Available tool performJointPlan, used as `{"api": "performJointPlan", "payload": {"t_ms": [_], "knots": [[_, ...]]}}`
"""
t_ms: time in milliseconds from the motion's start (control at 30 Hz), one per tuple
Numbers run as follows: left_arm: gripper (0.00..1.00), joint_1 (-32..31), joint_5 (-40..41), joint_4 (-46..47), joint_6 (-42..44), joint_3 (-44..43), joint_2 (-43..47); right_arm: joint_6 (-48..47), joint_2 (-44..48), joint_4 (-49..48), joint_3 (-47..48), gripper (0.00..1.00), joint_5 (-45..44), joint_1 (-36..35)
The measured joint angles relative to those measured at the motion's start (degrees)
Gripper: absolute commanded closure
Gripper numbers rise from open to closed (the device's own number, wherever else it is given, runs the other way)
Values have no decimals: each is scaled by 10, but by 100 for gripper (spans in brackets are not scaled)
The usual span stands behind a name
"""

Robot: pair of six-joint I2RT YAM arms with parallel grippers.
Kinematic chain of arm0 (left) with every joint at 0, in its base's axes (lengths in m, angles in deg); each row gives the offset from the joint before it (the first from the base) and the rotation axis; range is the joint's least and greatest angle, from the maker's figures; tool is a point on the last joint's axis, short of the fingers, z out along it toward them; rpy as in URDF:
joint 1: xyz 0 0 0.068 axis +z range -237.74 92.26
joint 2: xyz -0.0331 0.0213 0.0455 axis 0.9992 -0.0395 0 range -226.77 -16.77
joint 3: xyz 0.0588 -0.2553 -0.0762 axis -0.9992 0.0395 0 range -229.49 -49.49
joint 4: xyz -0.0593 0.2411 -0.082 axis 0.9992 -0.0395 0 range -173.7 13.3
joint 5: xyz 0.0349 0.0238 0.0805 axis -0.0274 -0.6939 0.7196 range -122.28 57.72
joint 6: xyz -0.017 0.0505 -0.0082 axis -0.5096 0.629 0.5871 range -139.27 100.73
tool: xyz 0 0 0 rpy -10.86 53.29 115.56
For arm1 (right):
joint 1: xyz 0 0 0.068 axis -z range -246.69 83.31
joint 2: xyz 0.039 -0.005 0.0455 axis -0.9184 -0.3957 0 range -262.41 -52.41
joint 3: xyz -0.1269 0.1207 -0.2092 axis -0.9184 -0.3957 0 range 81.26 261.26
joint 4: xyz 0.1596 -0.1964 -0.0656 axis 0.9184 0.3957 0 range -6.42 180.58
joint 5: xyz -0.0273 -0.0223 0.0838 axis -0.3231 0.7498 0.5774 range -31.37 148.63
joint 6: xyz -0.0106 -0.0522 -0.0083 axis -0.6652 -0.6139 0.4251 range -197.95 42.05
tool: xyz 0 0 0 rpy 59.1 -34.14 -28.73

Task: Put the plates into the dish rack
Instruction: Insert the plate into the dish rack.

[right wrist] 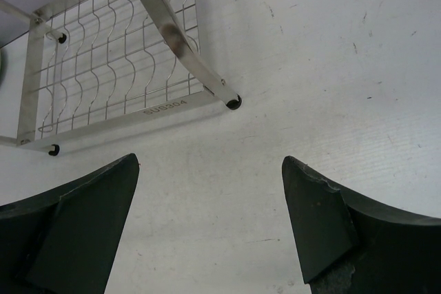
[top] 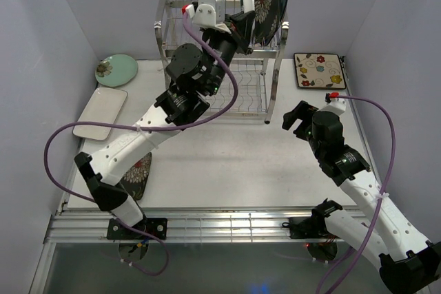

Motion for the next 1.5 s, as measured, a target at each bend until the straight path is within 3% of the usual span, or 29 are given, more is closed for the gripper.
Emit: {"api": "performJointPlan", "payload": {"t_ms": [500, 1500], "knots": [[100, 92, -87, 1, -55, -110, -169, -2, 15, -4, -7, 10, 0, 0], [100, 174, -185, 32, -67, -128, -231, -4, 24, -12, -7, 10, 7, 0]]}}
